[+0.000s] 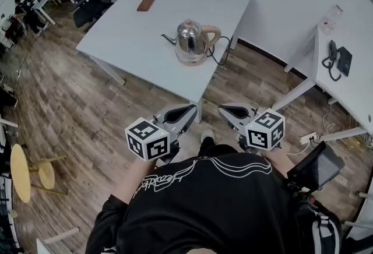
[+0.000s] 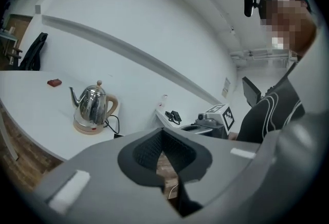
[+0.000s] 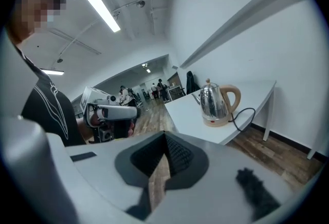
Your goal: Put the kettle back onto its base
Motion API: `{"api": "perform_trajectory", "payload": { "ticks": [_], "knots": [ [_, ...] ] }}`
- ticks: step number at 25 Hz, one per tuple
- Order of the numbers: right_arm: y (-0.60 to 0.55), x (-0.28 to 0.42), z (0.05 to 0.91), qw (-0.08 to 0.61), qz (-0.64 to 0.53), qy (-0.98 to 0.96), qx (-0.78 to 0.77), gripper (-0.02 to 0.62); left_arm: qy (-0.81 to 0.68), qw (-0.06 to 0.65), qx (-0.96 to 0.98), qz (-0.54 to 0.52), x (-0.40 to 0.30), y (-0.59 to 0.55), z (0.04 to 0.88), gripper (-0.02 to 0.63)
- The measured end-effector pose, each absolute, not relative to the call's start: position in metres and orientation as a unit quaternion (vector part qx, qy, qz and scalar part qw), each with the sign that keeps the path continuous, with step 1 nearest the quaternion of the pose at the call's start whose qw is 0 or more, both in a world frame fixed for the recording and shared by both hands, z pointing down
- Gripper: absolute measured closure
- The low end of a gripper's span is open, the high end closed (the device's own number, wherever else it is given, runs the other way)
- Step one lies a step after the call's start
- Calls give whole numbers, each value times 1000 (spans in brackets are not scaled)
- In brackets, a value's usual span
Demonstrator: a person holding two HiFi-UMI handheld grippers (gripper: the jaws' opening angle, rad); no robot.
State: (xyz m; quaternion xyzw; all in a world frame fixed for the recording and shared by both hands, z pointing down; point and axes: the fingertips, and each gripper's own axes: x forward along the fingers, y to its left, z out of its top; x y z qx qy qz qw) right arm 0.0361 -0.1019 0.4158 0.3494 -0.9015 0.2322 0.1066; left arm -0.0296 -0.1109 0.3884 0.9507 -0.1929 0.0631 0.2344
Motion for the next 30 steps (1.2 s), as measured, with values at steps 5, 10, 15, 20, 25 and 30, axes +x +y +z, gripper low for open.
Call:
{"api": "perform_trajectory", "payload": {
  "ticks": [5,10,15,20,25,30],
  "knots": [
    [-81,28,409,113,221,-906,343,589,-181,239,951,71,-27,-90,388,601],
    [-77,25,405,116,215,-908,341,589,-171,238,953,73,-24,-81,385,601],
    [-78,29,410,113,220,-905,345,589,-169,245,952,76,-24,-82,390,601],
    [-76,26,416,114,227,-902,348,589,-155,246,953,81,-22,-76,393,601],
    [-72,25,419,117,230,-901,349,589,-145,253,953,79,-21,-71,396,601],
    [-71,24,416,116,225,-903,346,589,-142,259,953,72,-22,-72,397,601]
  ]
}}
